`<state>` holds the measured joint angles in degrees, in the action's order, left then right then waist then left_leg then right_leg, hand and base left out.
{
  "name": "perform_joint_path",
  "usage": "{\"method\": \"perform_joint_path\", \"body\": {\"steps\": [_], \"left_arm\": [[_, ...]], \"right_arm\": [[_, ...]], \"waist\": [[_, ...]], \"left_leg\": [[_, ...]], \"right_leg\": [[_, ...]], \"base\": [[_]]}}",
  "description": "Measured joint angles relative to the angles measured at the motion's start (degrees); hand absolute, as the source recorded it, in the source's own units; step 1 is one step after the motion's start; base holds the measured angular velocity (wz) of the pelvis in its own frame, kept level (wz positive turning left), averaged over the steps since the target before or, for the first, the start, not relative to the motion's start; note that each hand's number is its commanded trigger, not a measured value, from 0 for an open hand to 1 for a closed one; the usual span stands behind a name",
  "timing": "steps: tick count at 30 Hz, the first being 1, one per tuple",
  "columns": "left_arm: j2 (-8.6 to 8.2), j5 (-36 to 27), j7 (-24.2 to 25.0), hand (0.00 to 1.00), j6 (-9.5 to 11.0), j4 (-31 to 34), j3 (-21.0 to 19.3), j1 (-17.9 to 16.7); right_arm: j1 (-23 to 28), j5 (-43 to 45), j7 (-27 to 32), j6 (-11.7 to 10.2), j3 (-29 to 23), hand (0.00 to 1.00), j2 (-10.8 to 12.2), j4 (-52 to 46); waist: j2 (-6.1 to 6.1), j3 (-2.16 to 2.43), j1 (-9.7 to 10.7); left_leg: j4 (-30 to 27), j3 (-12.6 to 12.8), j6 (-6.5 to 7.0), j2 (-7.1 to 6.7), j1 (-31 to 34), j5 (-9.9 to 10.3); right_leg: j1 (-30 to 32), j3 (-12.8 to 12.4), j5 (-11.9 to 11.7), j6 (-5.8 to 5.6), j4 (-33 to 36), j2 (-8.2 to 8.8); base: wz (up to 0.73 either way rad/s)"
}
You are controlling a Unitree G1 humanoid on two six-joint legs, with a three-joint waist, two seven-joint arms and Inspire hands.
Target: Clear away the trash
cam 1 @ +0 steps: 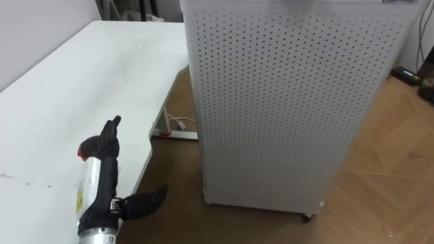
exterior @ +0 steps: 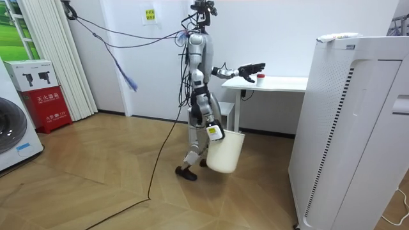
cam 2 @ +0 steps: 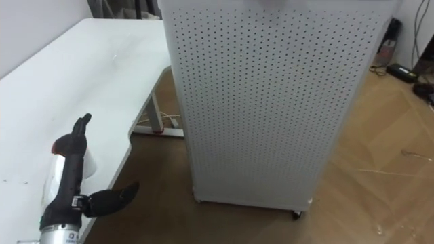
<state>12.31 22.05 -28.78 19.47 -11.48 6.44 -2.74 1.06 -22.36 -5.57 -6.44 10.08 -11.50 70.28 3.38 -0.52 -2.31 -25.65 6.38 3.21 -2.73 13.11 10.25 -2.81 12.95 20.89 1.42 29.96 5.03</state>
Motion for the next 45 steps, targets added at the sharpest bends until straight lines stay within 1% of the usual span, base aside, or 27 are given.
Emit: {"method": "perform_joint_path", "body": {"steps": [1, 2, 3, 4, 5, 6, 7, 8, 9, 10, 11, 13, 14, 15, 19, 20, 22, 26, 31, 33, 36, 38, 41, 45], "left_arm": [[-0.01, 0.05, 0.00, 0.00, 0.00, 0.00, 0.00, 0.00], [-0.06, 0.25, -0.29, 0.00, 0.01, 0.09, 0.02, 0.01], [-0.25, 1.24, -1.09, 0.00, 0.01, 0.31, -0.13, 0.00], [-0.50, 1.49, -1.49, 0.00, 0.01, 0.52, -0.44, 0.00], [-1.00, 1.67, -2.47, 0.00, 0.03, 1.02, -1.37, 0.02], [-1.08, 1.57, -2.98, 0.00, 0.06, 1.02, -1.89, 0.44], [-1.07, 1.31, -3.14, 0.00, 0.15, 1.03, -1.87, 0.66], [-1.15, 1.20, -3.63, 0.00, 0.96, 1.03, -1.92, 0.88], [-1.24, 1.33, -3.79, 0.00, 1.51, 1.31, -1.74, 0.33], [-1.28, 1.50, -3.90, 0.00, 1.98, 1.40, -1.63, 0.25], [-1.24, 2.33, -4.49, 0.00, 2.98, 1.40, -1.62, 0.23], [-1.25, 2.67, -5.39, 0.00, 3.30, 2.26, -1.63, -0.23], [-1.25, 2.68, -5.63, 0.00, 3.28, 2.78, -1.66, -0.56], [-1.24, 2.68, -5.78, 0.00, 3.28, 3.64, -1.65, -0.98], [-1.08, 2.60, -6.26, 0.00, 3.06, 4.01, -1.97, -1.91], [-1.02, 2.61, -6.46, 0.00, 2.98, 4.28, -1.94, -2.05], [-0.88, 2.42, -6.87, 0.00, 2.97, 4.92, -1.88, -2.03], [-0.77, 2.28, -6.89, 0.00, 2.94, 4.96, -1.72, -2.02], [-0.86, 2.03, -6.84, 0.00, 2.91, 4.78, -1.69, -3.41], [-0.92, 0.34, -6.68, 0.00, 2.64, 4.62, -1.67, -4.63], [-0.91, -2.61, -6.68, 0.00, 2.10, 4.49, -1.83, -5.85], [-0.93, -5.04, -6.67, 0.00, 1.85, 4.48, -1.81, -6.39], [-0.90, -7.88, -6.59, 0.00, 1.64, 4.27, -1.83, -6.64], [-0.92, -9.17, -6.50, 0.00, 1.61, 1.06, -1.77, -6.67]], "right_arm": [[0.05, -0.02, 0.15, -0.02, 0.02, 1.00, -0.06, 0.00], [0.21, -0.03, 0.57, -0.03, 0.14, 1.00, -0.03, -0.05], [0.18, 0.01, 0.67, -0.10, 0.39, 1.00, -0.10, -0.06], [0.16, 0.08, 0.66, -0.21, 0.46, 1.00, -0.26, -0.06], [-1.17, 0.17, 0.69, -0.47, 0.89, 1.00, -0.77, -0.36], [-1.71, 0.38, 0.69, -1.16, 2.29, 1.00, -0.93, -0.76], [-1.60, 0.39, 0.68, -1.50, 2.82, 1.00, -0.90, -0.92], [-1.50, 0.76, 0.87, -1.75, 3.59, 1.00, -0.63, -1.56], [-0.51, 0.81, 0.98, -1.77, 3.69, 1.00, -0.05, -1.50], [-0.15, 0.80, 0.95, -1.77, 3.67, 1.00, -0.04, -1.46], [0.33, 0.78, 0.39, -1.79, 3.68, 1.00, -0.03, -1.43], [0.32, 0.84, -0.41, -1.79, 3.08, 1.00, -0.15, -1.39], [0.30, 0.85, -0.83, -1.79, 3.08, 1.00, -0.21, -1.39], [0.31, 0.82, -1.36, -1.75, 3.08, 1.00, -0.23, -1.36], [0.22, 0.98, -2.51, -1.15, 2.62, 1.00, -0.20, -0.93], [0.19, 0.99, -3.11, -1.09, 2.64, 1.00, -0.17, -0.95], [0.13, 0.99, -3.77, -1.08, 2.75, 1.00, -0.19, -1.03], [0.45, 1.03, -3.79, -1.02, 2.75, 1.00, -0.11, -1.03], [0.38, 2.67, -3.90, -1.00, 2.73, 1.00, -0.12, -1.35], [0.41, 2.69, -4.07, -0.98, 2.74, 1.00, -0.08, -1.42], [0.57, 3.00, -4.53, -0.94, 2.71, 1.00, -0.10, -1.42], [0.64, 3.09, -4.69, -0.91, 2.53, 1.00, -0.10, -1.42], [0.69, 3.19, -5.04, -0.87, 2.40, 1.00, -0.10, -1.42], [0.79, 3.93, -5.17, -0.86, 2.46, 1.00, -0.05, -1.43]], "waist": [[-0.18, -0.05, -0.27], [-0.49, -0.05, -1.27], [-1.32, -0.22, -1.83], [-1.92, -0.22, -2.26], [-3.15, -0.30, -2.76], [-3.36, -0.44, -2.46], [-3.15, -0.41, -2.34], [-2.67, -0.36, -2.25], [-1.92, -0.07, -1.35], [-2.32, 0.10, -1.04], [-1.98, -0.12, -0.91], [-1.93, 0.07, -1.06], [-1.77, 0.18, -1.07], [-1.53, 0.21, -1.09], [-0.66, 0.42, -1.59], [-0.47, 0.44, -1.62], [-0.28, 0.46, -1.88], [-0.09, 0.34, -2.02], [0.04, 0.26, -2.36], [0.09, 0.19, -2.50], [0.36, 0.02, -2.38], [0.38, 0.00, -2.31], [0.38, 0.00, -2.30], [0.41, -0.01, -2.34]], "left_leg": [[0.37, -0.03, 0.33, 0.00, -0.66, 0.22], [0.78, -0.50, 0.48, 0.18, -1.47, 0.32], [1.46, -3.36, 0.34, 0.50, -2.11, 0.42], [2.07, -5.74, -0.27, 0.67, -2.29, 0.76], [2.45, -8.72, -1.67, 1.20, -1.75, 1.56], [2.57, -10.15, -2.07, 1.12, -1.51, 1.45], [2.48, -10.66, -2.22, 0.96, -1.50, 1.49], [1.96, -11.40, -3.42, 0.84, -1.62, 2.21], [2.47, -11.44, -4.11, 1.02, -2.14, 1.93], [2.89, -11.19, -4.19, 1.35, -2.71, 1.87], [4.38, -10.79, -4.69, 2.20, -4.13, 1.56], [6.01, -11.09, -5.32, 2.96, -5.87, 1.11], [6.04, -11.17, -5.41, 3.04, -5.96, 1.06], [6.15, -11.17, -5.43, 3.17, -6.26, 1.04], [7.53, -11.30, -5.44, 2.93, -7.83, 1.03], [7.94, -11.43, -5.43, 2.87, -8.08, 1.03], [8.49, -11.71, -5.43, 2.84, -8.16, 1.03], [9.60, -12.12, -5.43, 2.51, -9.47, 1.03], [10.32, -11.49, -5.43, 2.49, -9.95, 1.03], [10.52, -11.33, -5.43, 2.47, -10.28, 1.03], [10.92, -11.25, -5.43, 2.41, -10.81, 1.03], [10.93, -11.22, -5.43, 2.41, -10.81, 1.03], [11.01, -11.23, -5.43, 2.35, -10.89, 1.03], [11.12, -11.23, -5.43, 2.33, -10.95, 1.03]], "right_leg": [[0.35, 0.15, -0.44, -0.82, 1.62, 0.23], [1.59, 0.24, -1.88, -3.28, 5.08, 0.64], [3.75, 0.44, -2.40, -4.89, 8.75, 0.86], [5.04, 0.53, -1.48, -4.57, 9.05, 0.98], [8.92, 0.09, 0.93, -4.13, 8.51, 1.73], [12.08, -1.39, 1.21, -4.35, 5.32, 3.23], [12.97, -2.17, 0.94, -4.67, 2.29, 4.09], [13.71, -2.07, -4.19, -4.23, -0.76, 5.70], [11.44, 0.09, -3.95, -3.80, -2.66, 5.17], [10.19, 1.09, -4.20, -3.57, -3.88, 4.69], [7.79, 2.36, -4.50, -3.18, -6.00, 3.75], [4.83, 3.35, -4.90, -2.95, -9.31, 2.24], [4.29, 3.76, -5.01, -2.91, -9.95, 1.76], [3.20, 4.82, -5.23, -2.96, -11.48, 1.37], [0.50, 5.23, -5.46, -3.21, -14.08, 1.02], [-0.22, 5.74, -5.69, -3.30, -14.63, 0.94], [-0.67, 5.77, -6.04, -3.36, -15.42, 0.83], [-2.22, 5.72, -6.12, -3.45, -17.38, 0.78], [-2.85, 4.96, -6.17, -3.52, -18.38, 0.74], [-2.97, 4.62, -6.17, -3.53, -18.46, 0.74], [-3.70, 4.75, -6.18, -3.54, -19.38, 0.71], [-3.77, 4.74, -6.18, -3.55, -19.39, 0.70], [-3.89, 4.73, -6.18, -3.55, -19.45, 0.71], [-3.67, 4.81, -6.18, -3.55, -19.59, 0.72]], "base": [[0.11], [-0.06], [-0.13], [-0.35], [-0.32], [-0.26], [0.07], [0.40], [0.52], [0.63], [0.48], [0.37], [0.34], [0.31], [0.20], [0.13], [0.04], [0.03], [-0.03], [-0.07], [-0.02], [0.02], [0.01], [0.00]]}}
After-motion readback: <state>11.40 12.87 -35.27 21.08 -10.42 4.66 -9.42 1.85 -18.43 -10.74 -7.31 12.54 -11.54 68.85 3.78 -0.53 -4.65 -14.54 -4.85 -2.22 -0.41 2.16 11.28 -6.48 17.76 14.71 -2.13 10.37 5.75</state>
